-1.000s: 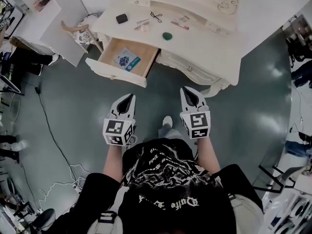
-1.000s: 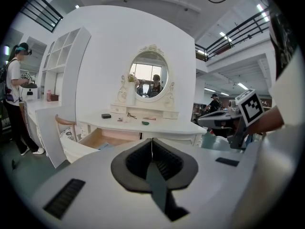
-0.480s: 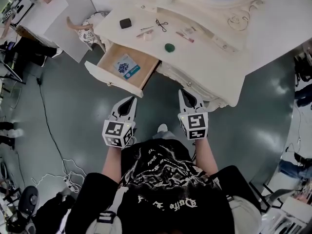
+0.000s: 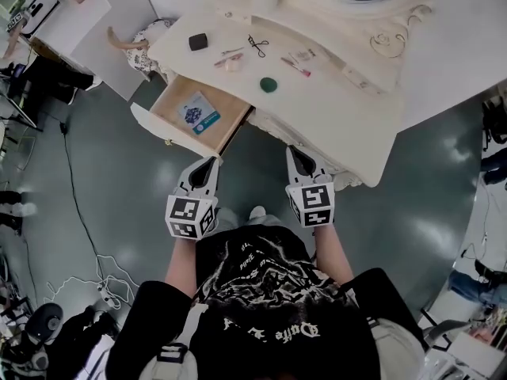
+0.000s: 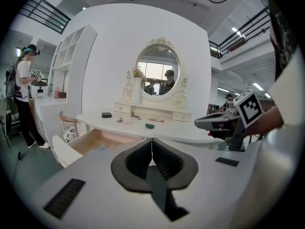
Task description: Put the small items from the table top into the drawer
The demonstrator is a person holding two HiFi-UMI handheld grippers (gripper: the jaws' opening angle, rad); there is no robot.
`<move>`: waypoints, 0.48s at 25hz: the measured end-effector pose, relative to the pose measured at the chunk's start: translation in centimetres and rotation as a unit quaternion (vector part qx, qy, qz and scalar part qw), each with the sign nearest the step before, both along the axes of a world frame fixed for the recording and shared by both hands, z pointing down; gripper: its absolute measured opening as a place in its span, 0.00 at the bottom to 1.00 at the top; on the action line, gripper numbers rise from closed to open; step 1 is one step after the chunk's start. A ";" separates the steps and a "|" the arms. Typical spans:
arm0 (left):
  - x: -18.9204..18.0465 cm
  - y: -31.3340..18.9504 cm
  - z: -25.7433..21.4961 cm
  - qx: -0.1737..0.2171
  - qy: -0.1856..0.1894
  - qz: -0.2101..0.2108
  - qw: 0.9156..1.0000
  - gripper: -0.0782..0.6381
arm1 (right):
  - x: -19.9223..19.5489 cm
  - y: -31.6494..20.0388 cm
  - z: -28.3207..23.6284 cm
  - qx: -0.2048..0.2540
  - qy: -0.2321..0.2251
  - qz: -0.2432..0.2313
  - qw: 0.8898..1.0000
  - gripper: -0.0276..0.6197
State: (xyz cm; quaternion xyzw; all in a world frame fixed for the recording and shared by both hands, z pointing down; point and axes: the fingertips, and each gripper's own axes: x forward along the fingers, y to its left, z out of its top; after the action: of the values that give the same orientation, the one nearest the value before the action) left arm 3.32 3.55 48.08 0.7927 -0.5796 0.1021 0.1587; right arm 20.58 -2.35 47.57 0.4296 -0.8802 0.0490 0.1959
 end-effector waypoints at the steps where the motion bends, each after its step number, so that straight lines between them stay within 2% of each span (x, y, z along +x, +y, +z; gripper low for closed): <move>1: 0.1 -0.1 0.2 -0.001 -0.001 0.000 1.000 0.13 | 0.1 -0.1 0.1 -0.001 -0.001 -0.001 1.000 0.06; 12: -0.1 -1.6 0.2 0.000 -0.015 -0.003 1.000 0.13 | 0.1 -1.1 0.3 -0.010 -0.006 -0.002 1.000 0.06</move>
State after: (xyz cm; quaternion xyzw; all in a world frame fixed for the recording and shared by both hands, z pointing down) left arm 3.27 1.95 48.28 0.7893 -0.5844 0.1138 0.1503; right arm 20.69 -3.42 47.88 0.4256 -0.8816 0.0596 0.1950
